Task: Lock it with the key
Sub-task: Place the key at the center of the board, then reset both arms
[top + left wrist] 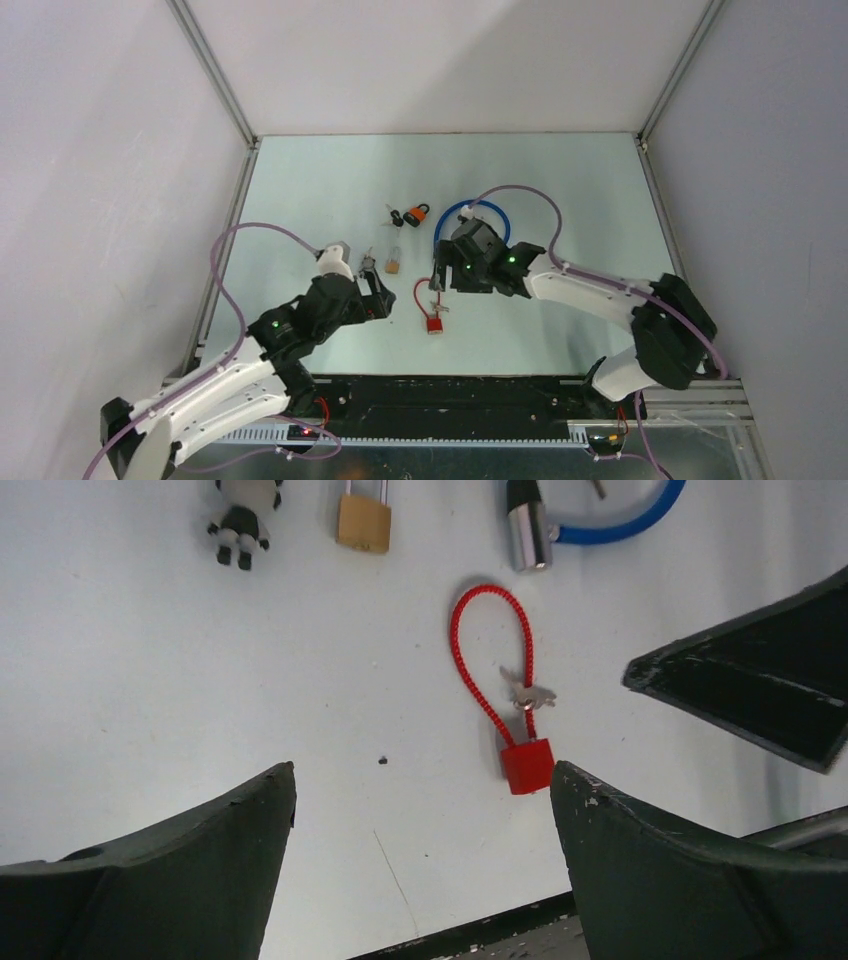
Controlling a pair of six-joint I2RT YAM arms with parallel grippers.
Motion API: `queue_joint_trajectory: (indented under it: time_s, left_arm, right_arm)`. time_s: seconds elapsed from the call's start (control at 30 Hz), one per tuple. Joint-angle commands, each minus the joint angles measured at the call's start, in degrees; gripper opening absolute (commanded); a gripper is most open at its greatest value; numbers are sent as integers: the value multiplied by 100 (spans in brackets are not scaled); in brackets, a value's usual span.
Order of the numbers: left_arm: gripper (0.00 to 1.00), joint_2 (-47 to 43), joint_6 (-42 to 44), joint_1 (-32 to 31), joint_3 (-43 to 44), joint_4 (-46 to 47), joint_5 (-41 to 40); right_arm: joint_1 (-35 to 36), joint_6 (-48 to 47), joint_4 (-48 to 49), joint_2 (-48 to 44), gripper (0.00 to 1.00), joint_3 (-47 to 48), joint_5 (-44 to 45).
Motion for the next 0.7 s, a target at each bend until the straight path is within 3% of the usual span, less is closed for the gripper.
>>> queue_joint_trajectory:
  time_s: [0.0, 0.03, 0.1, 0.2, 0.43, 0.67]
  left_arm:
    - [100, -436, 152, 8, 524, -661, -581]
    - [100, -591, 183, 2, 663, -743, -663]
    - [100, -863, 305, -4, 866, -973, -816]
    - [100, -1397, 466, 1, 1168, -1213, -983]
    - [100, -2254, 1047, -6, 1728, -1398, -1120]
    - [100, -3058, 1331, 2, 2141, -1552, -1800]
  right_arm:
    - [-190, -207, -325, -975, 89, 222, 466]
    - [-253, -283, -510, -1103, 97, 218, 622]
    - [-414, -406, -837, -1705, 99, 218, 945]
    - [-828, -504, -1342, -2502, 99, 221, 1410]
    - [-2549, -886, -2350, -5050, 99, 382, 2132]
    - [-2855, -1323, -2495, -6654, 100, 734, 3653]
